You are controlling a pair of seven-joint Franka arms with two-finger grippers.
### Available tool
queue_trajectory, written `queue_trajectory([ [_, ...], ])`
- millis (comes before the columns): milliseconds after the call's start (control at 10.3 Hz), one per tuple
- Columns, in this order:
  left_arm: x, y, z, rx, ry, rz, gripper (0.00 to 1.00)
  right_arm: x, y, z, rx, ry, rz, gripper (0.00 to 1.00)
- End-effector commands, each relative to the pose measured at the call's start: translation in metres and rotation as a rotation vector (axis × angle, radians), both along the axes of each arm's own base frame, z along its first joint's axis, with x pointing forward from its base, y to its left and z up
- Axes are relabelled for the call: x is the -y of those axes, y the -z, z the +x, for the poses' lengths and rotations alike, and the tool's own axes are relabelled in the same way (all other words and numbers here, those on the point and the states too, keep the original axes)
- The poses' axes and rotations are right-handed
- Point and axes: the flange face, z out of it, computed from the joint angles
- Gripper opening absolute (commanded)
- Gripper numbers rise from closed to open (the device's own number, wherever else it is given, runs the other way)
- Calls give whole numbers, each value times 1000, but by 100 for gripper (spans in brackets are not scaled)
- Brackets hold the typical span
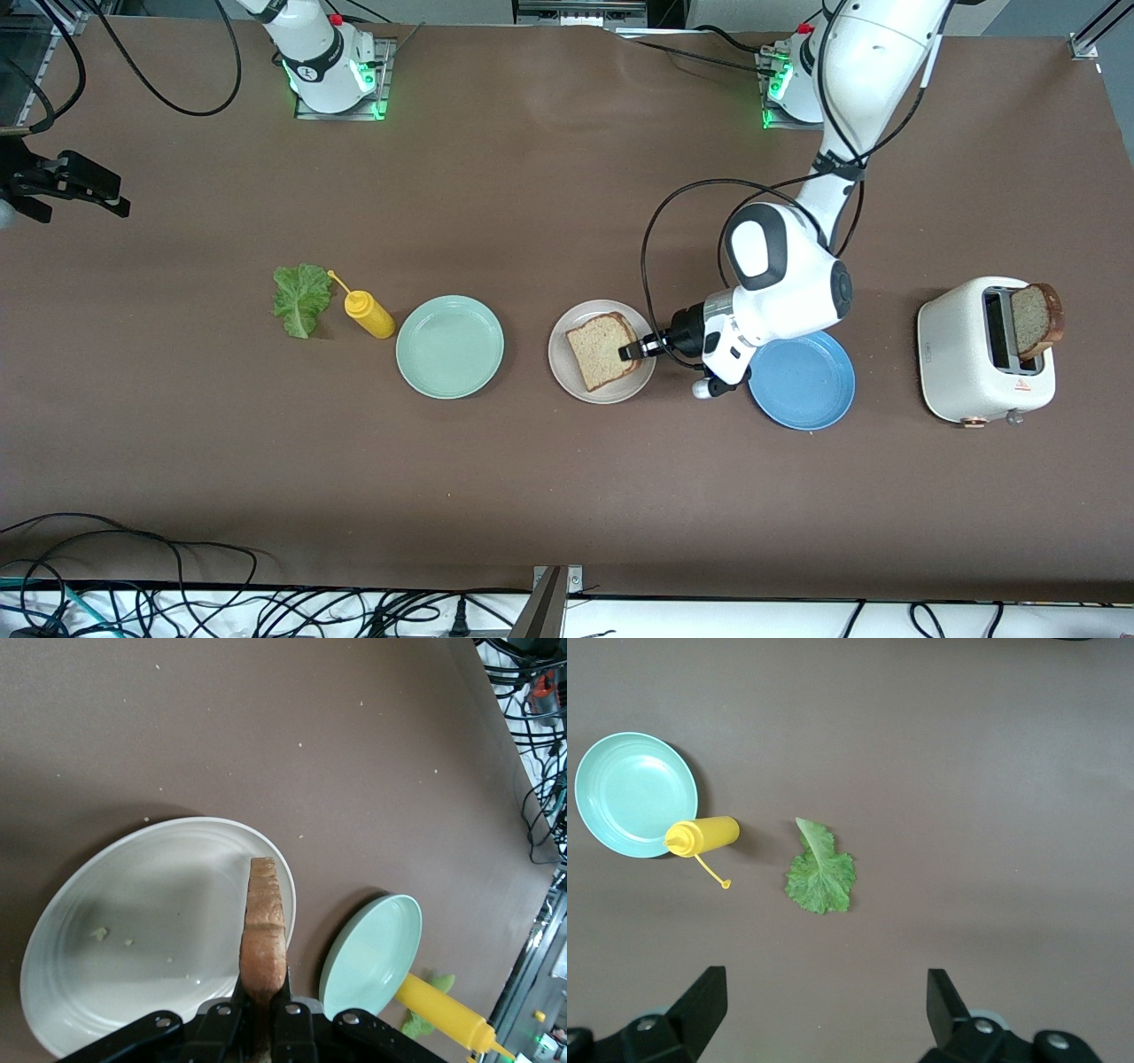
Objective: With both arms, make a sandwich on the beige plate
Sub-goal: 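Lower the bread slice onto the beige plate and open the left gripper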
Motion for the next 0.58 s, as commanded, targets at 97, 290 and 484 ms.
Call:
queue_trajectory([
  [97,20,6,-3,14,-44,-34,0,1,-3,-1,0,-2,19,100],
  [290,24,11,-6,10,-51,-35,0,1,-3,-1,0,-2,19,100],
  [484,27,20,-7,19,-64,-22,0,1,-3,-1,-2,-2,19,100],
])
